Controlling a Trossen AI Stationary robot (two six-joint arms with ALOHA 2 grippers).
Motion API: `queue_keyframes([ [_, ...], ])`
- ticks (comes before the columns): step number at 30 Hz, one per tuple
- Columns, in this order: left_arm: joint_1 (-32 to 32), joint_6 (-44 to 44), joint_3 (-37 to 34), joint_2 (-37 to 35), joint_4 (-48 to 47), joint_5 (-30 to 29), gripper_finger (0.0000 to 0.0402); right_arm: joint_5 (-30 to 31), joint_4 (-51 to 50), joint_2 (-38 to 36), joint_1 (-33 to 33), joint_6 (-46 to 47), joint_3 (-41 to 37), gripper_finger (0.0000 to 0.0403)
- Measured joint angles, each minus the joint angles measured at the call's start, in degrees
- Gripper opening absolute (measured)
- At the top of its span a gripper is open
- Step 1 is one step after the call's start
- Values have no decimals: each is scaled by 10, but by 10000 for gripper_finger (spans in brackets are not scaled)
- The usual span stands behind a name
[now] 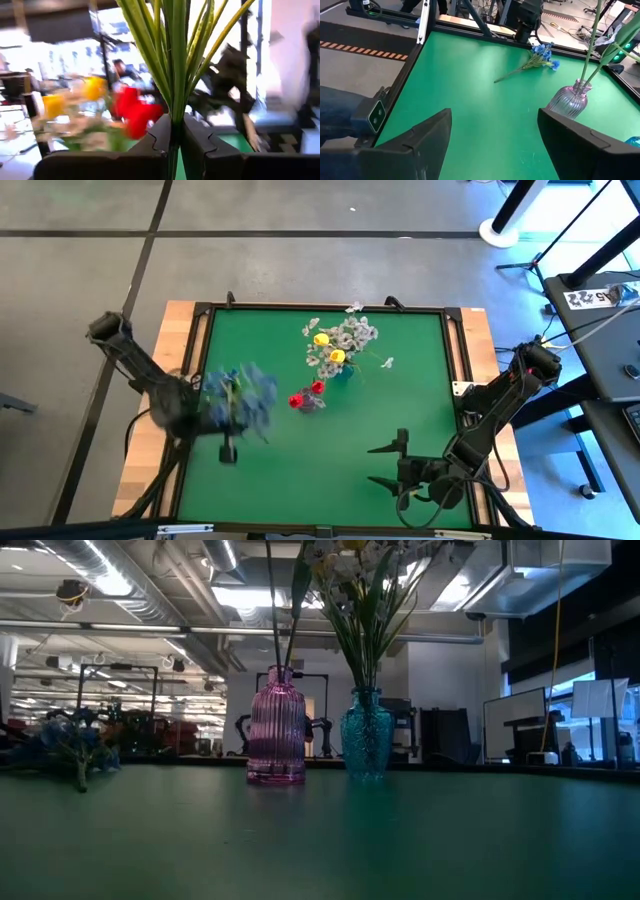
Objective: Sort flowers into vase by color
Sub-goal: Put the blue flowers into the purple vase
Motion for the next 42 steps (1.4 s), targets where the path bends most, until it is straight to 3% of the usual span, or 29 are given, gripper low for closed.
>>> queue_keyframes([
  [3,51,18,-95,-52,124,36,19,0,-1,0,0,3,0,293],
  [7,169,-19,-179,-62,224,137,19,1,-1,0,-1,3,0,293],
  [11,290,-106,-191,-28,232,250,19,15,0,0,-1,4,0,293],
  [15,354,-137,-177,22,299,318,19,16,0,0,0,19,0,293],
  [18,370,-162,-166,62,353,362,19,12,-1,0,0,29,0,293],
  [29,370,-164,-97,228,420,358,19,11,-2,0,0,29,0,293],
  [38,370,-148,-93,223,419,369,19,-11,-2,0,0,36,0,293],
  [42,369,-147,-93,191,350,393,19,-14,-2,-1,0,41,0,293],
])
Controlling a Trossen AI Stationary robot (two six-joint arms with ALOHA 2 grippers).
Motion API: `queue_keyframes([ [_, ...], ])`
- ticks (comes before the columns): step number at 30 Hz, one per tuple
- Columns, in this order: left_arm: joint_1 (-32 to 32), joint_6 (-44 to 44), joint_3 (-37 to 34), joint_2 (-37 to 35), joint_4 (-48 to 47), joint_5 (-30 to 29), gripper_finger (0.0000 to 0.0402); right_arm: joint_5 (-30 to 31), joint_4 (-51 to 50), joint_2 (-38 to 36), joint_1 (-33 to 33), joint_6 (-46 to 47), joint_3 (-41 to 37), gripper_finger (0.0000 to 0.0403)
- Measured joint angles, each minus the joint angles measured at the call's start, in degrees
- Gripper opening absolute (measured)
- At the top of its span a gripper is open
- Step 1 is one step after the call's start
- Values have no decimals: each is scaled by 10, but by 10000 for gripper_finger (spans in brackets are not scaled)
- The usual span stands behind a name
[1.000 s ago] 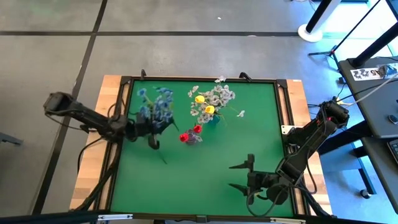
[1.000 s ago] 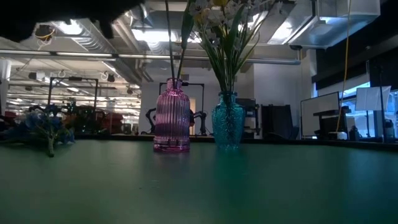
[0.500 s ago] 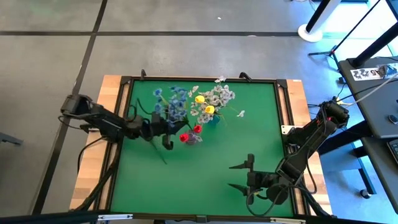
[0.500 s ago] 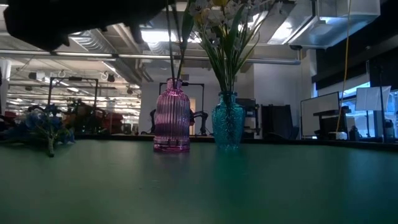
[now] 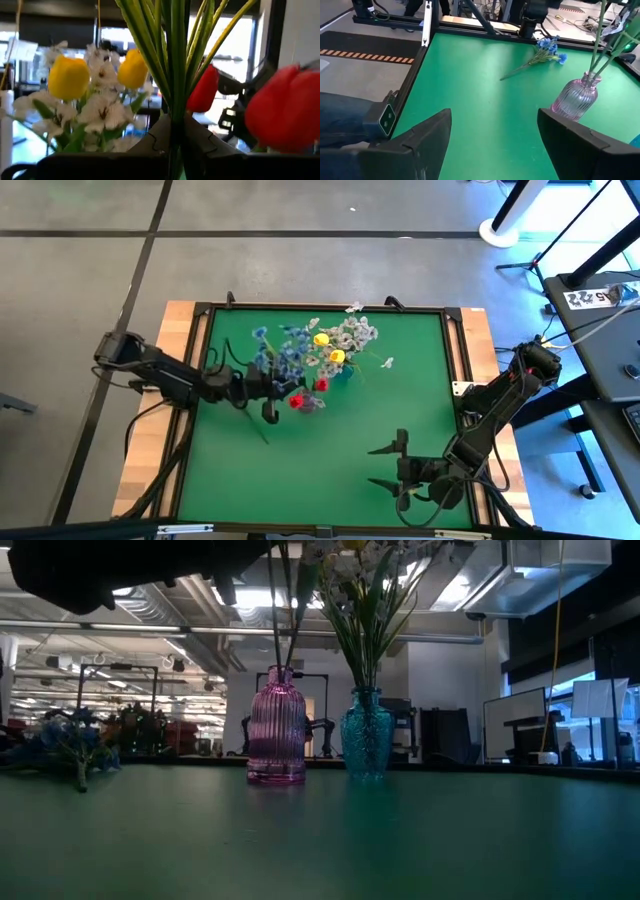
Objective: Sort flowers into vase by color
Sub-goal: Put the blue flowers into the purple vase
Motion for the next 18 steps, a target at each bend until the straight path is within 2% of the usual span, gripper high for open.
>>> queue_keyframes([
  [3,4,10,0,-24,-53,-8,19,-5,0,0,0,4,0,293],
  [13,25,20,0,-30,-87,-8,19,-6,-1,0,0,4,0,293],
  [18,21,15,0,-30,-98,17,19,-6,-1,0,0,4,0,293],
])
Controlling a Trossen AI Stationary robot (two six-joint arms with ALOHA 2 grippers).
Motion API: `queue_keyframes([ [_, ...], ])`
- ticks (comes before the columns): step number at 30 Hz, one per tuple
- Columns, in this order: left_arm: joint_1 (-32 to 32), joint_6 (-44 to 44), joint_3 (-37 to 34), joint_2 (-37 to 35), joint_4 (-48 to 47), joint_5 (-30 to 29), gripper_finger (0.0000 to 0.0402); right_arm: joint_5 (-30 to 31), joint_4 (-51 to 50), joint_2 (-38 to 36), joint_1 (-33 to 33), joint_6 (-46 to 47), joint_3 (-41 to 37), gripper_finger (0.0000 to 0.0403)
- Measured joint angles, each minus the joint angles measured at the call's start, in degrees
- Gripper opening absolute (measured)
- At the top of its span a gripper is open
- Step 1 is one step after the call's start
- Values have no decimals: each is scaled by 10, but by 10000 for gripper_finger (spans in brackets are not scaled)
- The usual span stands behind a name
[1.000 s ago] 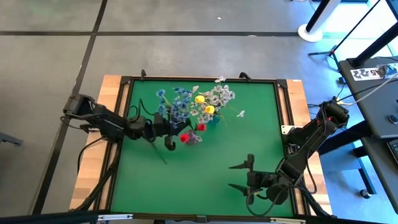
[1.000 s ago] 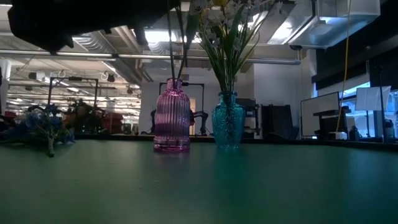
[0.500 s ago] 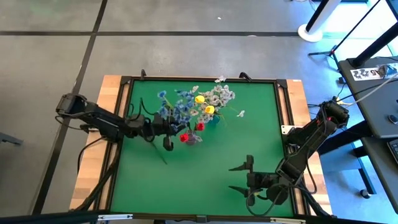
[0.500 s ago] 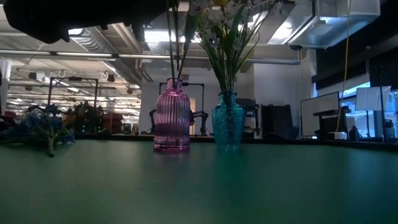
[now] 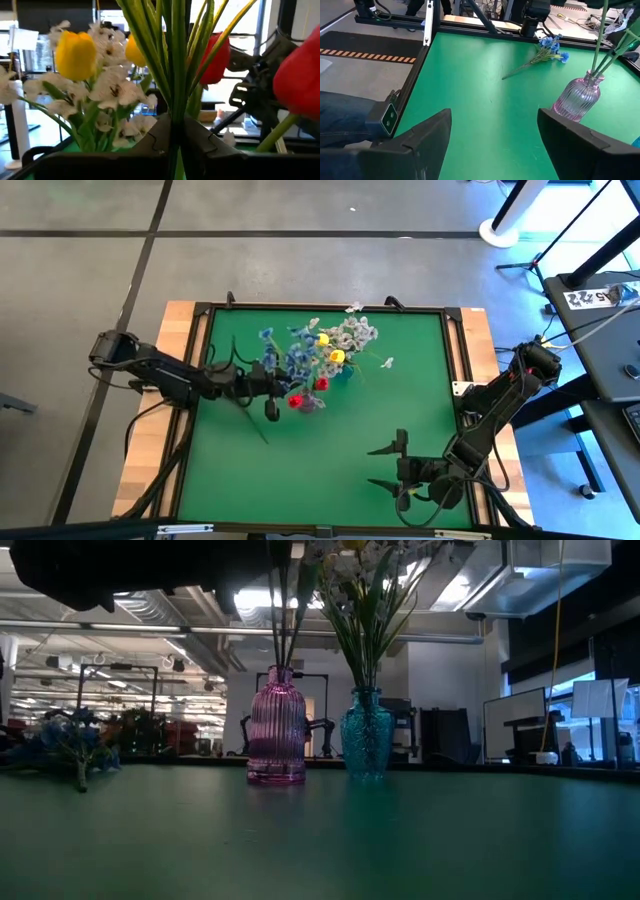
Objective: Sort flowers into vase by color
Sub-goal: Put the blue flowers into the purple vase
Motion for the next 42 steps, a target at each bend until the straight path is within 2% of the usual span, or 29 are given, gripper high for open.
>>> queue_keyframes([
  [10,-4,10,0,0,-79,13,19,-15,0,0,0,0,0,293],
  [16,-4,1,0,0,-93,12,25,-19,0,0,0,0,0,293],
  [22,3,-18,0,0,-131,12,77,-19,0,0,0,0,0,293],
  [26,6,-20,0,-31,-180,13,120,-21,0,0,0,8,0,293],
  [29,6,-33,0,-86,-267,18,145,-37,0,0,0,17,0,293],
  [35,6,-112,51,-197,-578,49,167,-39,0,0,0,17,0,293],
  [42,-24,-201,118,-218,-808,62,173,-28,0,0,0,14,0,293],
])
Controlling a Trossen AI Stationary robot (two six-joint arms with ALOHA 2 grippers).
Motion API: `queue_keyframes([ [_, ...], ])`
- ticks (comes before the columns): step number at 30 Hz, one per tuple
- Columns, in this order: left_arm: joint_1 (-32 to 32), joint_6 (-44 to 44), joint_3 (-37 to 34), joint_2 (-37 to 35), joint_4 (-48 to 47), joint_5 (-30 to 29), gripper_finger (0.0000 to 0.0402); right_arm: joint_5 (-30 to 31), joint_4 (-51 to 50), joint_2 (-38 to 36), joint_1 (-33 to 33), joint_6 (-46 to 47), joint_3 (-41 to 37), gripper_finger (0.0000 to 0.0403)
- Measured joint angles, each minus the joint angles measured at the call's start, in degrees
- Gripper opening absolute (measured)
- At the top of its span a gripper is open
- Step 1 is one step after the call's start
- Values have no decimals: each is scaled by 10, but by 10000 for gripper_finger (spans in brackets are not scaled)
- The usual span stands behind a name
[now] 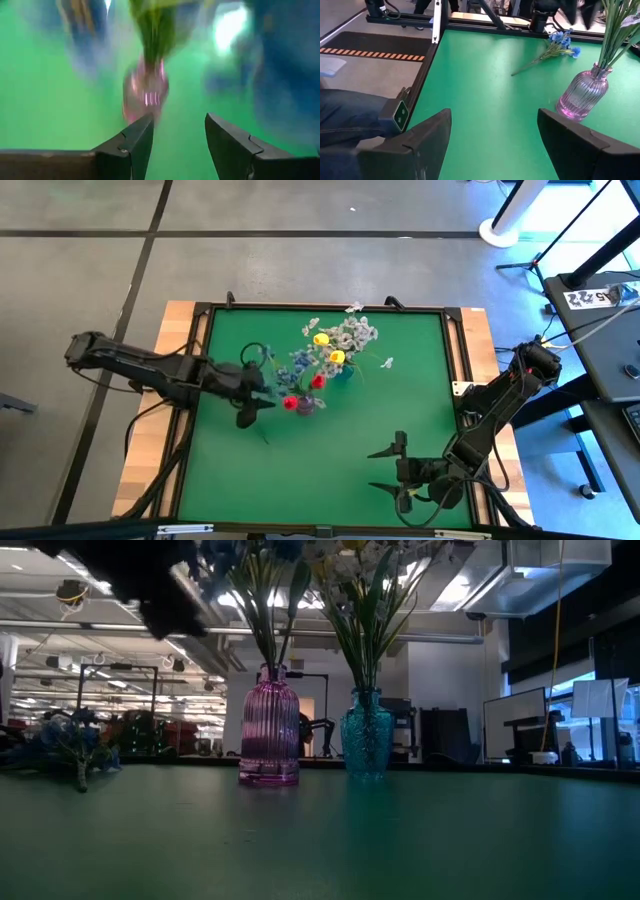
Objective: Sort flowers into vase by color
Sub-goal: Put the blue flowers into the purple vase
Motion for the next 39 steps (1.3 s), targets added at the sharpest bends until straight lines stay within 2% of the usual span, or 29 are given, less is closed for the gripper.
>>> queue_keyframes([
  [4,-34,-115,38,0,-177,-2,173,-2,0,0,0,4,0,293],
  [7,-65,-241,39,0,-259,-23,173,-2,0,0,0,4,0,293],
  [13,-102,-552,-17,0,-316,-108,173,14,0,0,0,5,0,293],
  [15,-110,-645,-41,1,-315,-110,173,14,0,0,0,5,0,293],
  [17,-119,-698,-63,1,-310,-92,173,14,0,0,0,5,0,293],
  [21,-135,-751,-93,1,-308,-89,173,14,0,0,0,3,0,293],
  [24,-136,-791,-106,1,-307,-109,173,14,0,0,0,1,0,293],
  [31,-126,-822,-128,1,-305,-160,173,14,-6,0,0,1,0,293],
  [39,-85,-802,-171,1,-193,-221,173,13,-14,0,0,1,0,293],
])
